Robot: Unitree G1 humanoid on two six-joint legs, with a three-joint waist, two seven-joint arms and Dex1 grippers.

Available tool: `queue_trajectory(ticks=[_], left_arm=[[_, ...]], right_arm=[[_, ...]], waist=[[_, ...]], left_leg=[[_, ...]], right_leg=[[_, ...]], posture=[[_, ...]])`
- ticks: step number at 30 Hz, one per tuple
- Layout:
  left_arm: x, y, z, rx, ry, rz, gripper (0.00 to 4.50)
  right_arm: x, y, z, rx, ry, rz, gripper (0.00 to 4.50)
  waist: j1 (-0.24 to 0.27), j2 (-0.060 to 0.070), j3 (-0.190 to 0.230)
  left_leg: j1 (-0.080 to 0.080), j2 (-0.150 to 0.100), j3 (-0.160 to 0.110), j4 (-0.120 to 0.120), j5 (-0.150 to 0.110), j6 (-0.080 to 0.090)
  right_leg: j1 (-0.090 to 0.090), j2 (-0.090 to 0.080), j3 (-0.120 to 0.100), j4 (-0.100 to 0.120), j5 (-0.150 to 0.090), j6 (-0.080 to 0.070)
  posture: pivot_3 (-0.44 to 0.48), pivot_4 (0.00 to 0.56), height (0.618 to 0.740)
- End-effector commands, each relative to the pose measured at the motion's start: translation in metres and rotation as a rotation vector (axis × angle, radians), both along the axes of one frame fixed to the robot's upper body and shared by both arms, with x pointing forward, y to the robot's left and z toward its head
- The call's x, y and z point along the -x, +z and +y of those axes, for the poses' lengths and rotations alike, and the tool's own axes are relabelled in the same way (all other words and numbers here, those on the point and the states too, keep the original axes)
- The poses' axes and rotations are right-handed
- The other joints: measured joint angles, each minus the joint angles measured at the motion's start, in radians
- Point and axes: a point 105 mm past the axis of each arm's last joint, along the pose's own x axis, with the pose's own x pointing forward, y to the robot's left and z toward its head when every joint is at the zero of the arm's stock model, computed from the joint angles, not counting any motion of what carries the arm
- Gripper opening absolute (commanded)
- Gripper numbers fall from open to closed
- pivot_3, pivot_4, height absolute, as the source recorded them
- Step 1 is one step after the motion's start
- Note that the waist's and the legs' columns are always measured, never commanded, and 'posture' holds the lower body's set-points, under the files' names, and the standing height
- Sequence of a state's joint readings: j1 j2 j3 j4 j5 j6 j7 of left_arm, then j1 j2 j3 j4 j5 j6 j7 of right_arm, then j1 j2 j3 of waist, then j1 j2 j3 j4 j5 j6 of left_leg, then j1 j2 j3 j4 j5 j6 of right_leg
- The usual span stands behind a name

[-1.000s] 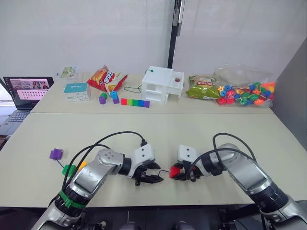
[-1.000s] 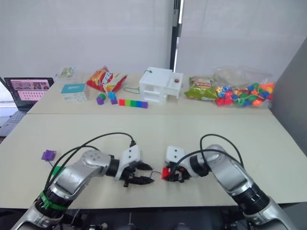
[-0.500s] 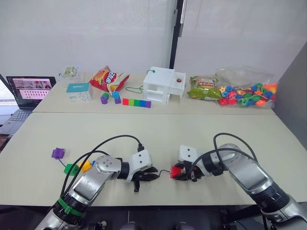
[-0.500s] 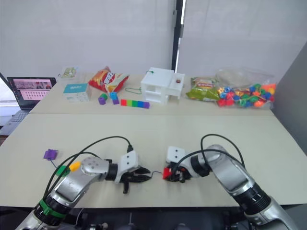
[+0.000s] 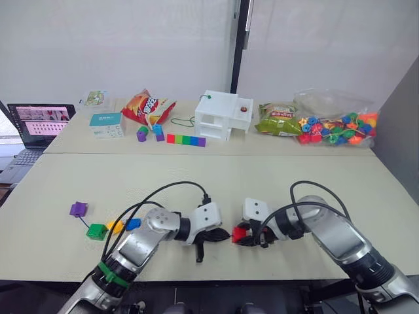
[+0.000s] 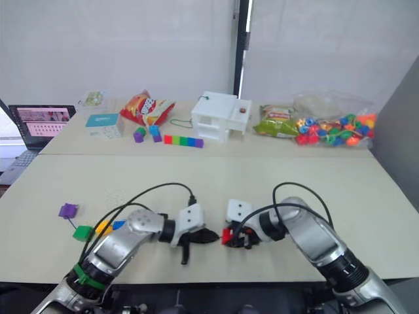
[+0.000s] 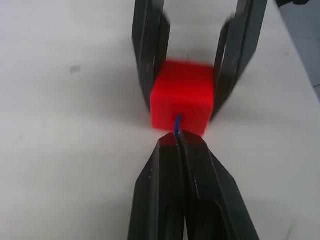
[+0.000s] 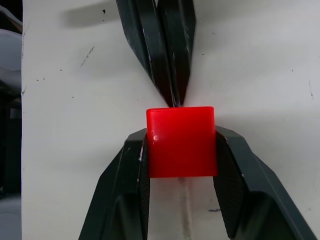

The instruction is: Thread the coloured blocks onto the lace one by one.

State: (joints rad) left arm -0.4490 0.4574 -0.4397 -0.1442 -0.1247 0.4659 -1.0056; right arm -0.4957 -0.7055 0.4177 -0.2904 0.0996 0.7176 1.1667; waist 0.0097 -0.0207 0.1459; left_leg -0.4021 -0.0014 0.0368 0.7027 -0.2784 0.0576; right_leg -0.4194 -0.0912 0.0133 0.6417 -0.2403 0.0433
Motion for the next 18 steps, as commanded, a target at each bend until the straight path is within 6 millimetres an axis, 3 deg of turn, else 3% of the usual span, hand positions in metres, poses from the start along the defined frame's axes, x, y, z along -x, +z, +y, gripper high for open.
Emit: queue_trajectory(ticks=[1, 6, 12, 15, 18], left_arm=[[0.002, 0.007, -0.005, 0.023, -0.024, -0.015, 0.07], [0.004, 0.007, -0.002, 0.019, -0.014, 0.004, 0.07], [0.005, 0.013, 0.003, 0.024, -0.002, 0.036, 1.83], [0.007, 0.018, 0.008, 0.008, -0.001, 0.034, 2.9], [0.007, 0.025, 0.014, -0.021, -0.002, 0.004, 3.83]], right_arm=[[0.005, -0.005, 0.009, -0.008, 0.028, 0.019, 1.2], [0.005, -0.007, 0.009, -0.002, 0.026, 0.014, 1.2], [0.002, -0.004, 0.008, -0.02, 0.001, -0.014, 1.2], [-0.001, 0.001, 0.005, -0.035, -0.021, -0.031, 2.66], [-0.003, 0.007, 0.002, -0.045, -0.036, -0.043, 3.6]], waist=[[-0.005, 0.0, 0.0], [-0.004, 0.0, 0.0], [-0.008, 0.0, 0.0], [-0.008, 0.0, 0.0], [-0.007, 0.0, 0.0]], left_leg=[[0.0, 0.0, 0.0, 0.0, 0.0, 0.0], [0.001, 0.0, 0.0, 0.0, 0.0, 0.0], [0.001, 0.0, 0.0, -0.001, 0.0, 0.0], [0.0, 0.0, 0.0, -0.001, 0.0, 0.0], [-0.002, 0.0, 0.0, 0.0, 0.0, 0.0]], right_leg=[[0.0, 0.0, 0.001, 0.0, 0.0, 0.0], [0.0, 0.0, 0.0, 0.0, 0.0, 0.0], [0.0, 0.0, 0.0, 0.0, 0.0, 0.0], [-0.001, 0.0, 0.0, 0.0, 0.0, 0.0], [-0.002, 0.0, 0.0, 0.001, 0.0, 0.0]], posture=[[0.0, 0.15, 0.74], [0.0, 0.15, 0.74], [0.0, 0.15, 0.74], [0.0, 0.15, 0.74], [0.0, 0.15, 0.74]])
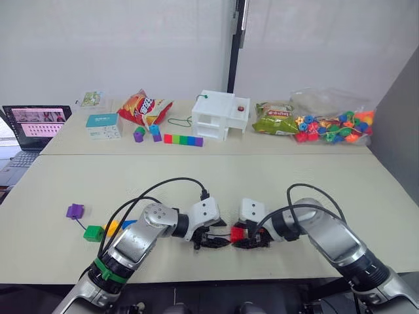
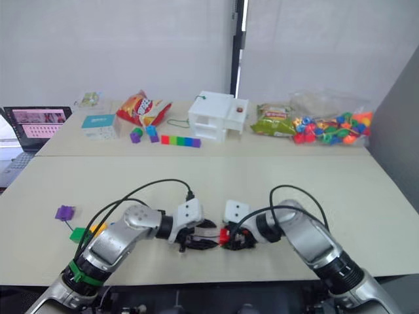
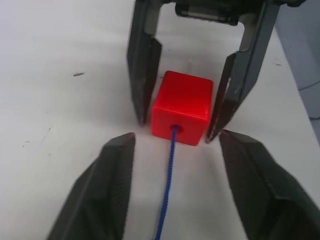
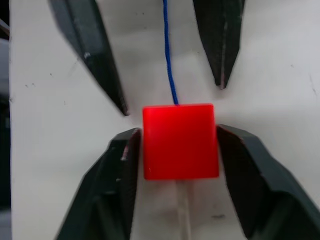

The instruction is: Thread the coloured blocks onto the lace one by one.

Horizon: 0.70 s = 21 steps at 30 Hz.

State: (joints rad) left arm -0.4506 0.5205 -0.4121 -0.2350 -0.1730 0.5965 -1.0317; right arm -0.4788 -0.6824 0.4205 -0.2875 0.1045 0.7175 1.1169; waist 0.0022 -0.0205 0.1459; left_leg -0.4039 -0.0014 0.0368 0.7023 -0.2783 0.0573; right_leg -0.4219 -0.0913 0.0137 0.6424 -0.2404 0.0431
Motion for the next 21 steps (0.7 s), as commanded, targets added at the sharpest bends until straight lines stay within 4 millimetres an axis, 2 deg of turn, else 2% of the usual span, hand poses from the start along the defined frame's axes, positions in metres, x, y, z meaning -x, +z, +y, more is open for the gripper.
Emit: queue_trajectory(ticks=[1, 3, 10, 13, 15, 18, 21], left_arm=[[0.002, 0.017, -0.001, 0.005, -0.029, -0.052, 4.13], [0.003, 0.016, -0.006, 0.002, -0.042, -0.048, 4.18], [-0.006, 0.005, -0.034, 0.002, -0.046, -0.047, 4.18], [-0.006, 0.0, -0.044, 0.013, -0.07, -0.016, 4.18], [-0.009, -0.003, -0.045, -0.008, -0.075, -0.025, 4.18], [-0.008, -0.005, -0.046, -0.009, -0.094, -0.017, 3.36], [-0.005, -0.006, -0.047, -0.011, -0.121, -0.005, 2.31]], right_arm=[[-0.001, 0.012, -0.005, -0.02, -0.009, -0.039, 3.91], [0.0, 0.014, -0.009, -0.018, -0.013, -0.045, 4.45], [0.003, 0.021, -0.036, -0.011, -0.074, -0.068, 4.45], [0.003, 0.016, -0.05, -0.006, -0.111, -0.074, 4.45], [0.007, 0.011, -0.052, -0.011, -0.108, -0.058, 4.45], [0.006, 0.004, -0.057, -0.003, -0.124, -0.057, 4.5], [0.005, 0.002, -0.056, -0.016, -0.128, -0.059, 4.5]], waist=[[0.001, 0.0, 0.0], [0.009, 0.0, 0.0], [0.018, 0.0, 0.0], [0.013, 0.0, 0.0], [0.01, 0.0, 0.0], [0.007, 0.0, 0.0], [0.009, 0.0, 0.0]], left_leg=[[0.0, 0.0, 0.0, 0.0, 0.0, 0.0], [0.0, 0.0, 0.0, 0.0, 0.0, 0.0], [-0.002, -0.001, 0.0, 0.002, 0.0, 0.001], [-0.002, -0.001, 0.0, 0.002, 0.0, 0.001], [-0.002, -0.001, 0.0, 0.002, 0.0, 0.001], [-0.002, -0.001, 0.0, 0.002, 0.0, 0.001], [-0.001, -0.001, 0.0, 0.002, 0.0, 0.001]], right_leg=[[0.0, 0.0, 0.0, 0.0, 0.0, 0.0], [0.0, -0.001, 0.0, 0.0, 0.0, 0.0], [0.001, -0.001, -0.001, -0.002, 0.0, 0.001], [0.0, 0.0, -0.001, -0.001, 0.0, 0.001], [0.001, 0.0, -0.001, -0.001, 0.0, 0.001], [0.0, 0.0, 0.0, -0.001, 0.0, 0.001], [0.001, 0.0, 0.0, -0.001, 0.0, 0.001]], posture=[[0.0, 0.15, 0.74], [0.0, 0.15, 0.74], [0.0, 0.15, 0.74], [0.0, 0.15, 0.74], [0.0, 0.15, 0.74], [0.0, 0.15, 0.74], [0.0, 0.15, 0.74]])
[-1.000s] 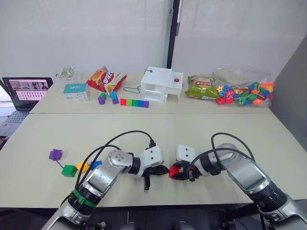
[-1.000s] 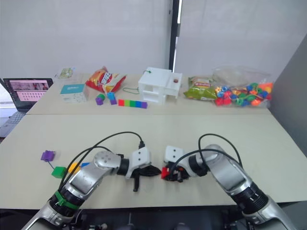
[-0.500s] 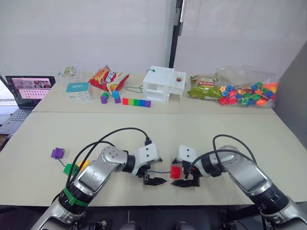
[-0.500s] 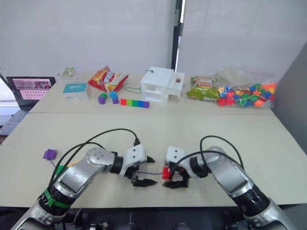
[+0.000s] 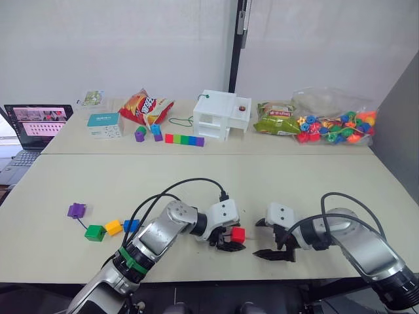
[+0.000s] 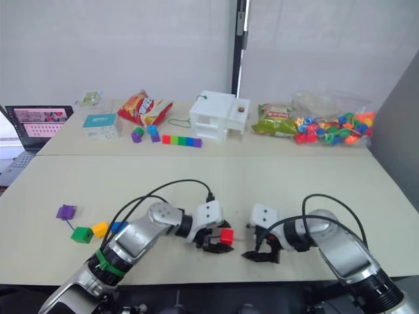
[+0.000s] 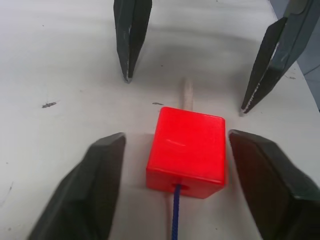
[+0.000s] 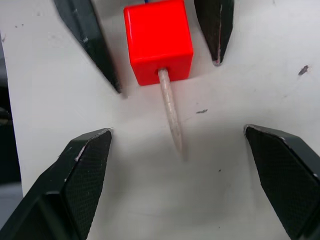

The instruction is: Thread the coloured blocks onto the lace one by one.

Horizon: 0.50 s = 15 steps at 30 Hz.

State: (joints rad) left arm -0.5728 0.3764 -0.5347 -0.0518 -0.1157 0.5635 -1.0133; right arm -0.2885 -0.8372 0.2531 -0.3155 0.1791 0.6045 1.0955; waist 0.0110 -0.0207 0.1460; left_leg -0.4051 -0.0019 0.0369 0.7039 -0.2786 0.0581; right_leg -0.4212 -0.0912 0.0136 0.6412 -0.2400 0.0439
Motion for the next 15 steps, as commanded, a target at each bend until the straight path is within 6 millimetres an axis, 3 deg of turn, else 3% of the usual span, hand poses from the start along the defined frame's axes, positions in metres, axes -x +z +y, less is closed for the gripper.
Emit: queue_trajectory(ticks=[1, 3, 7, 15], left_arm=[[0.0044, 0.0052, -0.0053, 0.011, -0.055, -0.022, 1.98], [0.0053, 0.0034, -0.0048, -0.002, -0.067, -0.029, 1.31], [0.0061, 0.002, -0.0035, -0.007, -0.076, -0.027, 1.21], [0.006, 0.0014, -0.0025, -0.019, -0.086, -0.027, 1.21]], right_arm=[[-0.0043, 0.0049, -0.0021, -0.02, -0.013, -0.04, 4.5], [-0.0051, 0.0044, -0.0019, -0.026, -0.016, -0.041, 4.5], [-0.0048, 0.0027, -0.0011, -0.026, -0.008, -0.041, 4.5], [0.0002, 0.0014, -0.0007, -0.033, 0.022, -0.048, 1.97]], waist=[[0.0, 0.0, 0.0], [0.001, 0.0, 0.0], [0.001, 0.0, 0.0], [0.001, 0.0, 0.0]], left_leg=[[0.0, 0.0, 0.0, 0.0, 0.0, 0.0], [0.0, 0.0, 0.0, 0.0, 0.0, 0.0], [0.0, 0.0, 0.0, 0.0, 0.0, 0.0], [0.0, 0.0, 0.0, 0.0, 0.0, 0.0]], right_leg=[[0.0, 0.0, 0.0, 0.0, 0.0, 0.0], [0.0, 0.0, 0.0, 0.0, 0.0, 0.0], [0.0, 0.0, 0.0, 0.0, 0.0, 0.0], [0.001, 0.0, 0.0, 0.0, 0.0, 0.0]], posture=[[0.0, 0.15, 0.74], [0.0, 0.15, 0.74], [0.0, 0.15, 0.74], [0.0, 0.15, 0.74]])
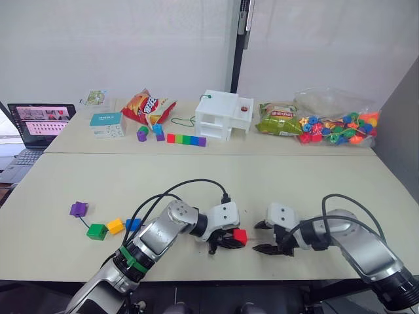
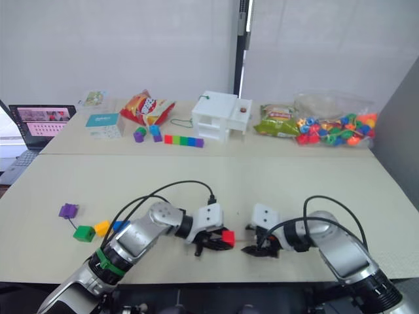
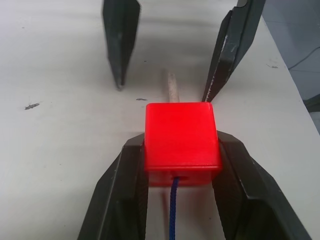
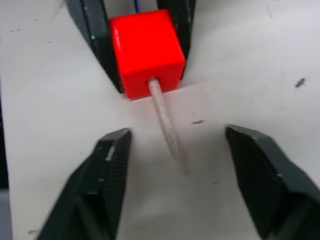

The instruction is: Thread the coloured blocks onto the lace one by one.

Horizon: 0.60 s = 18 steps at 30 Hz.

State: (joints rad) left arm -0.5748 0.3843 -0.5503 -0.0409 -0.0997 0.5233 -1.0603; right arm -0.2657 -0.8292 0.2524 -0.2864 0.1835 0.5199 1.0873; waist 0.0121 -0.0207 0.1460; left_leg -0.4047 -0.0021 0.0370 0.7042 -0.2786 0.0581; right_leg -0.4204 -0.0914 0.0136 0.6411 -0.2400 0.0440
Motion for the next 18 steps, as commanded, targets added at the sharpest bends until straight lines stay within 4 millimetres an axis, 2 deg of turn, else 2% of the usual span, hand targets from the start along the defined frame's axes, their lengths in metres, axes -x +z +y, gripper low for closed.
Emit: queue_trajectory(ticks=[1, 6, 9, 14, 16, 18], left_arm=[[0.001, 0.004, -0.003, -0.002, -0.03, -0.02, 1.21], [0.002, 0.004, -0.002, -0.001, -0.035, -0.017, 1.21], [0.003, 0.005, 0.004, 0.001, -0.03, -0.011, 1.21], [0.002, 0.011, 0.025, 0.01, 0.016, -0.018, 1.21], [0.002, 0.012, 0.041, 0.002, 0.049, -0.027, 1.21], [0.006, 0.009, 0.069, -0.043, 0.069, -0.014, 1.21]], right_arm=[[0.001, 0.005, -0.001, -0.01, 0.004, -0.021, 1.66], [0.002, 0.002, -0.003, 0.007, 0.007, -0.02, 0.04], [0.001, 0.003, -0.003, 0.002, 0.012, -0.022, 0.0], [-0.001, 0.01, 0.007, -0.03, 0.037, -0.029, 0.0], [-0.001, 0.01, 0.009, -0.026, 0.046, -0.03, 0.0], [-0.001, 0.011, 0.009, -0.019, 0.054, -0.03, 0.0]], waist=[[0.0, 0.0, 0.0], [0.0, 0.0, 0.0], [0.0, 0.0, 0.0], [-0.004, 0.0, 0.0], [-0.004, 0.0, 0.0], [-0.007, 0.0, 0.0]], left_leg=[[0.0, 0.0, 0.0, 0.0, 0.0, 0.0], [0.0, 0.0, 0.0, 0.0, 0.0, 0.0], [0.0, 0.0, 0.0, 0.0, 0.0, 0.0], [0.0, 0.0, 0.0, 0.0, 0.0, 0.0], [0.0, 0.001, 0.0, 0.0, 0.0, 0.0], [0.0, 0.001, 0.0, 0.0, 0.0, 0.0]], right_leg=[[0.0, 0.0, 0.0, 0.0, 0.0, 0.0], [0.0, 0.0, 0.0, 0.0, 0.0, 0.0], [0.0, 0.0, 0.0, 0.0, 0.0, 0.0], [-0.001, 0.0, 0.0, 0.0, 0.0, 0.0], [-0.001, 0.001, 0.0, 0.001, 0.0, 0.0], [-0.001, 0.001, 0.0, 0.001, 0.0, 0.0]], posture=[[0.0, 0.15, 0.74], [0.0, 0.15, 0.74], [0.0, 0.15, 0.74], [0.0, 0.15, 0.74], [0.0, 0.15, 0.74], [0.0, 0.15, 0.74]])
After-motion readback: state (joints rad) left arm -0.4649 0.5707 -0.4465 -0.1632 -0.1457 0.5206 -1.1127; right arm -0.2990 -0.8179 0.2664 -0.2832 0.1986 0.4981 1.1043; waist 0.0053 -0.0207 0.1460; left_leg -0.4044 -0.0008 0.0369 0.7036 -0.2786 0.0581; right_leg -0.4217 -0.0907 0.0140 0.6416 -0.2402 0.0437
